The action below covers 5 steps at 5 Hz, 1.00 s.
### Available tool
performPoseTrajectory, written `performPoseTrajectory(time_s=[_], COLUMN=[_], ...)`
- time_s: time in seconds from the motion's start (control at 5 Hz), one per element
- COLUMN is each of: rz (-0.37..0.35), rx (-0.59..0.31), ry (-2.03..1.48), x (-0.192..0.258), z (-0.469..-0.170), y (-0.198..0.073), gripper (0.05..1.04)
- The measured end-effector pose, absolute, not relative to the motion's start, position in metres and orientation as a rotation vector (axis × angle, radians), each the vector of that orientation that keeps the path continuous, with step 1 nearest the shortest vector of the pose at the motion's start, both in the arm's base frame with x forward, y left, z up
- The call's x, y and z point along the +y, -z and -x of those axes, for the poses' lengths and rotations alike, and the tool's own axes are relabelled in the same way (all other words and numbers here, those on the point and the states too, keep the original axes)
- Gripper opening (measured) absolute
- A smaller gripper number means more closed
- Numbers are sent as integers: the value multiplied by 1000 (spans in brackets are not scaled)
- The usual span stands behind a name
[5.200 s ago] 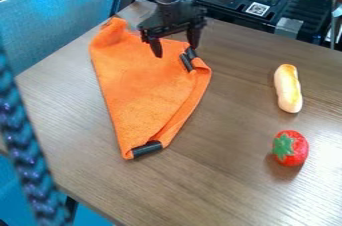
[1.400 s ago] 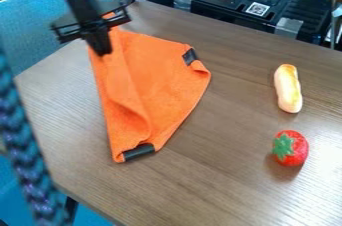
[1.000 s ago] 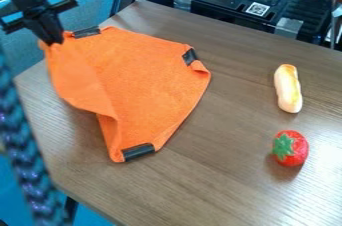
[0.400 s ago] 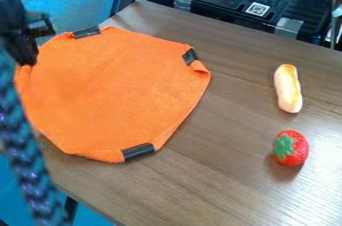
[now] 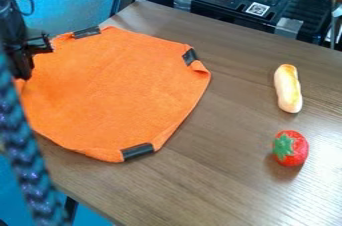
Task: Unfold the cloth from top right
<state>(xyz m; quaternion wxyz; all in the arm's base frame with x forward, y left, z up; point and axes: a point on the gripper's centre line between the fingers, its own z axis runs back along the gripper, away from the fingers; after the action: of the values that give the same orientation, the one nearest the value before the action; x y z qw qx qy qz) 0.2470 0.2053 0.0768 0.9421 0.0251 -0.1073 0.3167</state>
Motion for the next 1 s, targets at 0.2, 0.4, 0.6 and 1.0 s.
performPoseTrajectory(time_s=[0.2, 0.4, 0.6, 1.0], rz=[-139, -271, -296, -211], rx=[-202, -191, -169, -198], ry=[-712, -803, -836, -835], x=[213, 206, 199, 172], z=[-238, -236, -236, -273], y=[-71, -65, -74, -102], gripper=[217, 493, 769, 1001])
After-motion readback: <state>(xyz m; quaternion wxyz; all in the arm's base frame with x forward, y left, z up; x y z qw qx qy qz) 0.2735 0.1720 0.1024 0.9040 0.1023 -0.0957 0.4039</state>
